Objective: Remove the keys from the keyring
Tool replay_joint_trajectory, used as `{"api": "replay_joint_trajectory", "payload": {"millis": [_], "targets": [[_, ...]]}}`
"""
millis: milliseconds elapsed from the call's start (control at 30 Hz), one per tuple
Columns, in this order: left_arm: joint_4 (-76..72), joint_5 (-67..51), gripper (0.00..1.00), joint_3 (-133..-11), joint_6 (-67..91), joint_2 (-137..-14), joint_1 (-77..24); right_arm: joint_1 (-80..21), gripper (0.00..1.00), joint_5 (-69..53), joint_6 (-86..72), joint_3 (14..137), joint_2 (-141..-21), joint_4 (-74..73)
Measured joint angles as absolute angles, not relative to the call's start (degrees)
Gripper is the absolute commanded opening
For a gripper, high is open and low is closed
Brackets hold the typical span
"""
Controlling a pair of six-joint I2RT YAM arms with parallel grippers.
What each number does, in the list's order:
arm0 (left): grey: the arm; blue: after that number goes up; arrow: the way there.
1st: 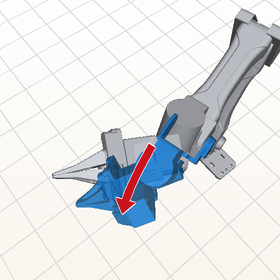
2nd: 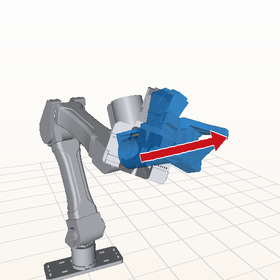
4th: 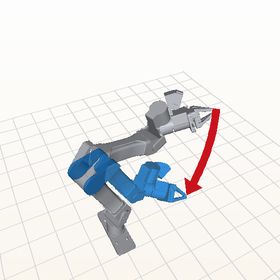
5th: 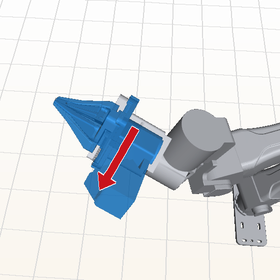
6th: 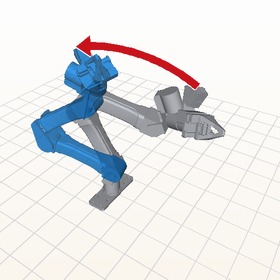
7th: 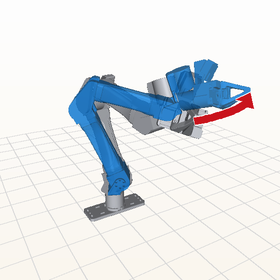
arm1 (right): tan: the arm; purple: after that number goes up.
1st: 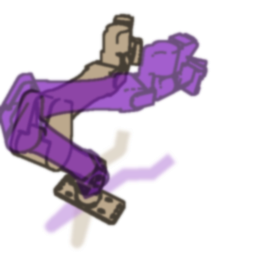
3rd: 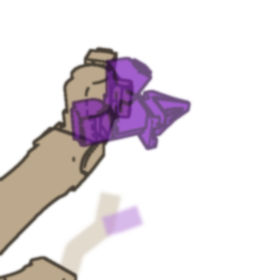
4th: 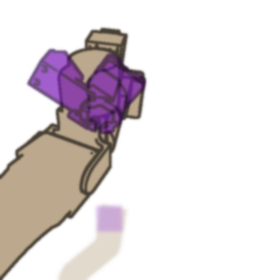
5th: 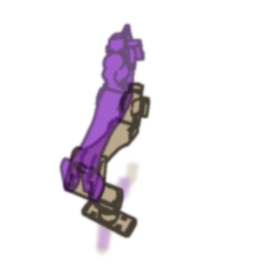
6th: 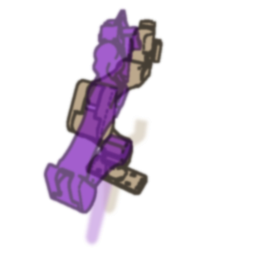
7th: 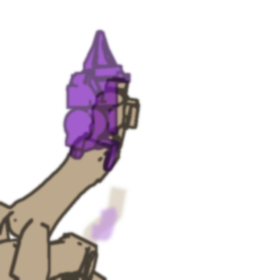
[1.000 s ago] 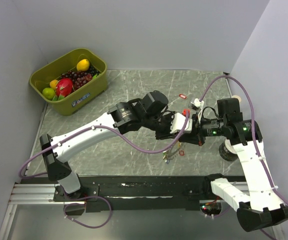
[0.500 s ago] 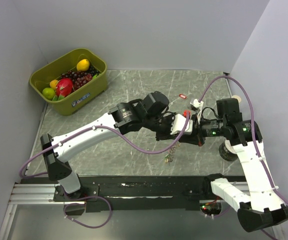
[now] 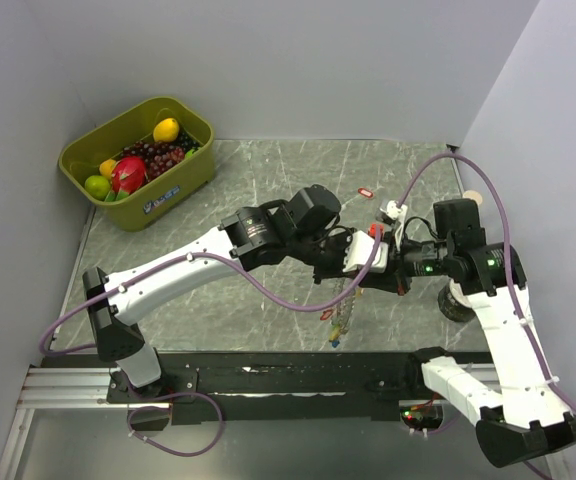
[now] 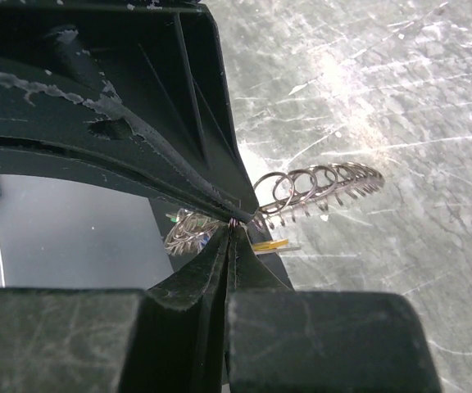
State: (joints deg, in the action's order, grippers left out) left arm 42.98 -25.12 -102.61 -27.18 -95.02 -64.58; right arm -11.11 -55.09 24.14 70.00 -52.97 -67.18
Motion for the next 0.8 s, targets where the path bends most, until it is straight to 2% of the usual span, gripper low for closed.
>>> {"api": "replay_joint_trajectory", "payload": {"millis": [133, 267, 567, 800], "targets": [[42.76, -25.17, 0.01, -102.61, -27.16, -95.04, -64.73, -11.11, 0.0, -54.72, 24.38, 69.93, -52.21, -67.2], [42.22, -25.23, 0.01, -102.63, -26.74, -95.04, -64.97, -11.11, 0.31, -54.19, 25.43, 69.93, -50.83, -67.29], [44.05, -27.9, 0.01, -102.63, -24.16, -95.13, -62.81, -10.98, 0.38, -53.8, 29.56, 69.17, -44.29, -64.07], [44.27, -30.98, 0.01, -103.37, -22.5, -95.13, -60.93, -11.0, 0.42, -51.2, 30.72, 62.41, -40.6, -59.02]]}}
